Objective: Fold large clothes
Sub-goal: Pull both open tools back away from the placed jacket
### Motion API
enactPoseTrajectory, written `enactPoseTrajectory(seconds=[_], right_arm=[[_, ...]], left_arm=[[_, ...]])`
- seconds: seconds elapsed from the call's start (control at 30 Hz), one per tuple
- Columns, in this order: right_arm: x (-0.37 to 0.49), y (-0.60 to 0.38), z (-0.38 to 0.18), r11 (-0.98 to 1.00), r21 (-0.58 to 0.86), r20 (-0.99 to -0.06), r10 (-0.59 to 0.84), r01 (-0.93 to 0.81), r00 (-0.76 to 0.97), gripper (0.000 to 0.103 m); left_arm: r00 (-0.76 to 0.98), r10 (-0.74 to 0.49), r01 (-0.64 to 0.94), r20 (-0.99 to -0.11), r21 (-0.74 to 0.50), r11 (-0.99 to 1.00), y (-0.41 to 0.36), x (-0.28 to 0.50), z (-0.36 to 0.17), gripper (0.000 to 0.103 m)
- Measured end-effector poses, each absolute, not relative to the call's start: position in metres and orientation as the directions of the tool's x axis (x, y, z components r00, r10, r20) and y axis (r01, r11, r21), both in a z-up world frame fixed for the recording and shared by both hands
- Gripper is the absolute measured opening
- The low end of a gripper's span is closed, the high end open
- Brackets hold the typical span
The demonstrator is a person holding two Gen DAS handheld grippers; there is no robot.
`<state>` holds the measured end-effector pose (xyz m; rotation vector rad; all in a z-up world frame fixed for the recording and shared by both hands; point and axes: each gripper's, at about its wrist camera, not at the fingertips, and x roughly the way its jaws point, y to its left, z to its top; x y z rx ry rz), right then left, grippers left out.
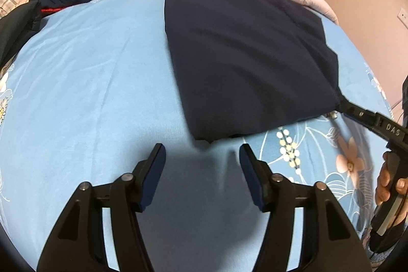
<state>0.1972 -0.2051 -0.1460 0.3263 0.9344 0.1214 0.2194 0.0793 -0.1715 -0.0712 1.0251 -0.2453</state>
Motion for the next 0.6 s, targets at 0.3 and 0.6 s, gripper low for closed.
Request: enactPoseTrajectory(seconds=[0.3, 0.6], right_arm=[[0.19, -0.21, -0.147, 0.942, 0.326, -0.786, 0.224, 0.078, 0.576, 0.042], [0.181, -0.217, -0.131, 0.908, 0.413, -0.713, 0.278, 0.066, 0.644, 0.058]], left_arm=[[0.541, -0.241, 0.163, -0.806, -0.181, 0.97, 0.082, 0.209, -0.153, 0.082], [0.557, -0.236, 0.143, -0.796, -0.188, 0.972, 0.086, 0.201, -0.145, 0.096]])
